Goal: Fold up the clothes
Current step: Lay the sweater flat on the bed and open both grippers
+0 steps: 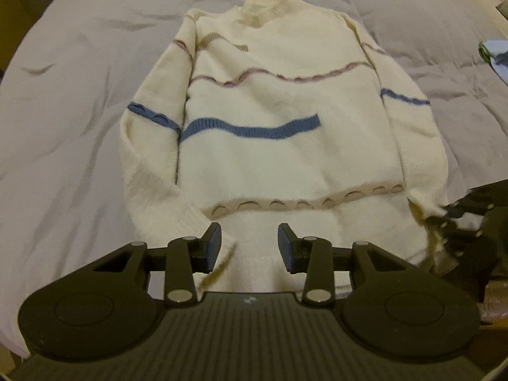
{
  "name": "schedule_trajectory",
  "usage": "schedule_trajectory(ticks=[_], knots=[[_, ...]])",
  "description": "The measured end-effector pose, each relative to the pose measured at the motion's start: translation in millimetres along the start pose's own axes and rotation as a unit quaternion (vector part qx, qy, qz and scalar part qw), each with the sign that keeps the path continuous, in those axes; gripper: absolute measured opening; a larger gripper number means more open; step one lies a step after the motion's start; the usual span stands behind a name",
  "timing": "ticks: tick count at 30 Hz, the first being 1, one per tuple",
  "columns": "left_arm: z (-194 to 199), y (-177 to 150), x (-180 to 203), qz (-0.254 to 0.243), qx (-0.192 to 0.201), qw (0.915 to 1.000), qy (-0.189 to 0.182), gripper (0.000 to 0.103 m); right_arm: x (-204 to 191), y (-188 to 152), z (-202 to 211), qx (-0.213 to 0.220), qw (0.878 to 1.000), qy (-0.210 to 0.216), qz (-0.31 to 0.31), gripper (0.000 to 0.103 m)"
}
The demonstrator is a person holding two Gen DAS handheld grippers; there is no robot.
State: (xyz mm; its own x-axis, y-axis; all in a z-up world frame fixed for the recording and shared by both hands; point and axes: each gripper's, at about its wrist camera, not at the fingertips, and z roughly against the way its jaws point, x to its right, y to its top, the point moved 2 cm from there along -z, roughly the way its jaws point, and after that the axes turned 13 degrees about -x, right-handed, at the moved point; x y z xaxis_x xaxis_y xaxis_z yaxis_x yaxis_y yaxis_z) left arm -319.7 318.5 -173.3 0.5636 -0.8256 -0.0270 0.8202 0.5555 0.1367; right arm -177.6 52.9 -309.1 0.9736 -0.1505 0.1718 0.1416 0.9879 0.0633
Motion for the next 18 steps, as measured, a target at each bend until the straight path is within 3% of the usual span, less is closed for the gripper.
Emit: schedule_trajectory(ticks=[3, 5, 8, 11, 14, 16, 18], knots=[[11.0, 0.7, 9.8, 0.015, 0.01, 0.9998, 0.003, 0.035, 57.3, -18.5, 33.4, 0.041, 0.995, 0.004, -0.088, 0.005], [16.8, 1.3, 16.8, 0.026, 0.016, 0.9995, 0.007, 0.035, 108.7, -35.0, 62.8, 0.074, 0.985, -0.005, -0.159, 0.005], [26.4, 4.1, 27.1, 0.047, 0.029, 0.9984, 0.017, 0.035, 195.3, -63.2, 96.2, 0.107, 0.958, -0.031, -0.265, 0.005], [34.6, 3.0, 33.6, 0.07, 0.043, 0.9964, 0.022, 0.035, 292.1, -95.1, 93.9, 0.09, 0.918, -0.073, -0.379, 0.008], [36.6, -3.6, 34.8, 0.098, 0.041, 0.9939, 0.03, 0.036, 359.0, -119.5, 73.3, 0.045, 0.885, -0.087, -0.456, 0.019], [35.2, -11.4, 30.9, 0.121, 0.033, 0.9913, 0.038, 0.036, 378.4, -130.3, 66.6, 0.027, 0.866, -0.096, -0.489, 0.047], [33.1, -19.5, 21.9, 0.151, 0.025, 0.9874, 0.042, 0.039, 380.1, -138.0, 64.2, 0.028, 0.853, -0.084, -0.515, 0.061]])
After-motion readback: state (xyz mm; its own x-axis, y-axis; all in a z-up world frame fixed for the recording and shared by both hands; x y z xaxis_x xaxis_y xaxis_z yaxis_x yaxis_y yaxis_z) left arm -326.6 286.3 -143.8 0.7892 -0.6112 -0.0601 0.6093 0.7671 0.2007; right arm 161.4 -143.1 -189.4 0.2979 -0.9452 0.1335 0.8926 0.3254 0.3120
